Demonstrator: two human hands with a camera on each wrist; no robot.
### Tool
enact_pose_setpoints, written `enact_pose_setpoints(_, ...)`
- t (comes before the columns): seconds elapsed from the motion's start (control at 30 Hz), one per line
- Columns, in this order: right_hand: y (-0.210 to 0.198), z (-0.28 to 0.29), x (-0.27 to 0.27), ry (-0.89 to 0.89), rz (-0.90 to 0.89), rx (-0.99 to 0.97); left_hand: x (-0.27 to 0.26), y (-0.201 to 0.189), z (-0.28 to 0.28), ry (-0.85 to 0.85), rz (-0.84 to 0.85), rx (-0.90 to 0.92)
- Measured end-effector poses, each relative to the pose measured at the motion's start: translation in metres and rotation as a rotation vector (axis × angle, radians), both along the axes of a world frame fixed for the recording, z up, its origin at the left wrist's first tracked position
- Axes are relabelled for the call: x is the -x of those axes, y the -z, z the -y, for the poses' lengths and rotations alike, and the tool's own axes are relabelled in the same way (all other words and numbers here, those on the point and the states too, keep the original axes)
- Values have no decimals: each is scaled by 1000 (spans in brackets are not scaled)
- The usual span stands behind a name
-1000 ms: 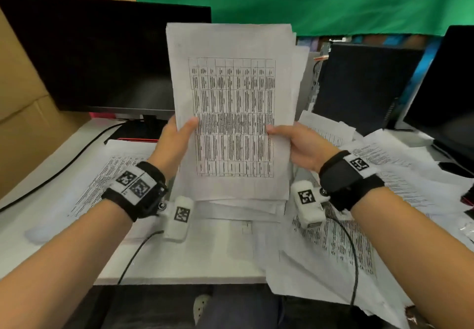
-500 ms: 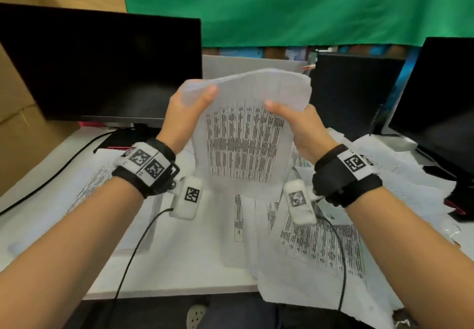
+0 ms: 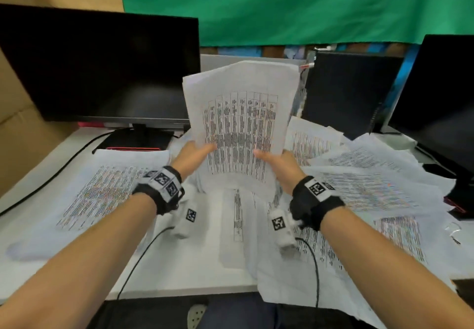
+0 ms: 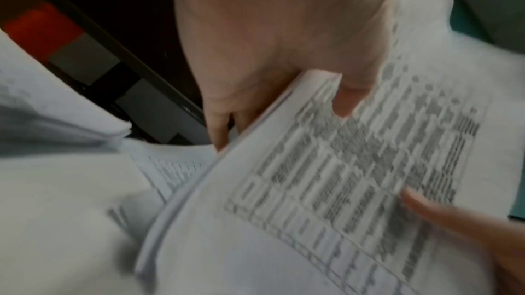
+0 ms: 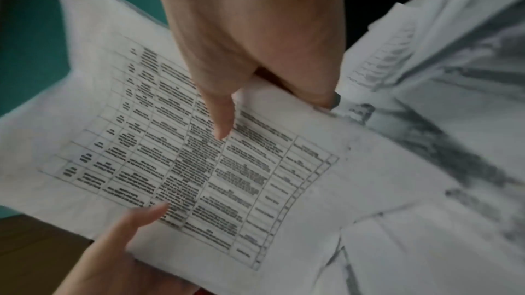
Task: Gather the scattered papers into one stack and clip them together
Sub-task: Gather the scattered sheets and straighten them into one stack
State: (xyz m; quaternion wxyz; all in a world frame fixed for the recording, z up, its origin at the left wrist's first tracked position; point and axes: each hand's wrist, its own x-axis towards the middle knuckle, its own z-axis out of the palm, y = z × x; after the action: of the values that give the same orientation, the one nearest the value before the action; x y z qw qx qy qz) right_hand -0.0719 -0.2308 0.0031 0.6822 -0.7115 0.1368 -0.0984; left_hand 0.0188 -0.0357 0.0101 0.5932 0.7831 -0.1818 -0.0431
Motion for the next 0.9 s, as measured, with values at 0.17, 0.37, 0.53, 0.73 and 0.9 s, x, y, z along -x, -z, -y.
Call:
enact_pose_setpoints(0.17, -22, -3, -10, 120, 192, -106, 8, -24, 13, -76, 7, 398)
enact_pose_setpoints(0.37, 29, 9, 2, -129, -142, -85, -14, 37, -5, 126, -302, -102)
enact_pose_setpoints(0.53, 36, 19, -18, 110, 24, -116, -24, 46, 6, -180, -213, 61)
enact_pose_setpoints(0.73, 75, 40, -42, 75, -159, -170, -26, 48, 37, -115, -118, -222)
enact_pose_setpoints(0.9, 79, 51, -34, 302, -126, -207, -70, 48, 20, -339, -216, -381)
